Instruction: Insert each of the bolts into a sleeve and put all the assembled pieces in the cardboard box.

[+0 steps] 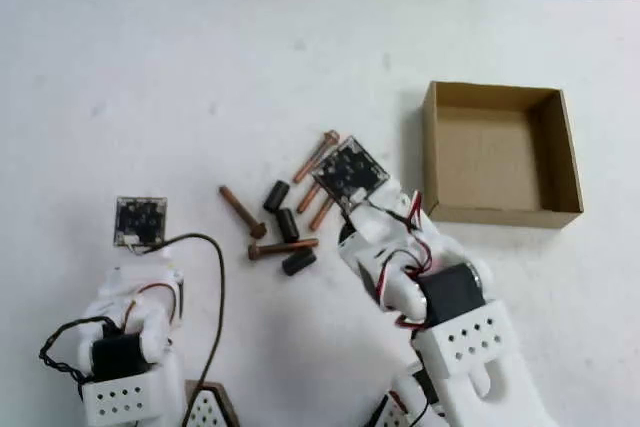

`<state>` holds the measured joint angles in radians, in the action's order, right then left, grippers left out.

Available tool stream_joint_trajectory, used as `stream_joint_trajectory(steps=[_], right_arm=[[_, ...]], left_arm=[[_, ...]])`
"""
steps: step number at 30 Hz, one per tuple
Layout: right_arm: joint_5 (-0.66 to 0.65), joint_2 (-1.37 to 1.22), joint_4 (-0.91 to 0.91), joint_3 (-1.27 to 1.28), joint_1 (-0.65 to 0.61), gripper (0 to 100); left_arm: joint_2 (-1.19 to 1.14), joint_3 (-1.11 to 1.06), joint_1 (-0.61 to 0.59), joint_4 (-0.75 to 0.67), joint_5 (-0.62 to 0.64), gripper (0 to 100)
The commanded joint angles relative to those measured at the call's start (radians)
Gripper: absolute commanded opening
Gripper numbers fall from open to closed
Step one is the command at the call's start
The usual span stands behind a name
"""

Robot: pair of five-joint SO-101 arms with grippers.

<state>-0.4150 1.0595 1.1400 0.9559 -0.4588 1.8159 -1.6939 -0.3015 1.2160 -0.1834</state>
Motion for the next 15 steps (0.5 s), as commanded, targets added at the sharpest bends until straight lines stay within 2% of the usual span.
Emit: stream_joint_trajectory(steps=[1, 12, 15], right_arm=[[-0.009, 0.074, -0.036, 0.034, 0.005, 1.7], [0.000, 0.314, -0.087, 0.187, 0.012, 1.7], [0.040, 0.369, -0.090, 0.213, 0.073, 1.7]], left_arm=[[0.008, 0.002, -0.004, -0.026, -0.032, 2], [0.008, 0.002, -0.004, -0.020, -0.040, 2], [0.008, 0.002, -0.004, -0.020, -0.040, 2]])
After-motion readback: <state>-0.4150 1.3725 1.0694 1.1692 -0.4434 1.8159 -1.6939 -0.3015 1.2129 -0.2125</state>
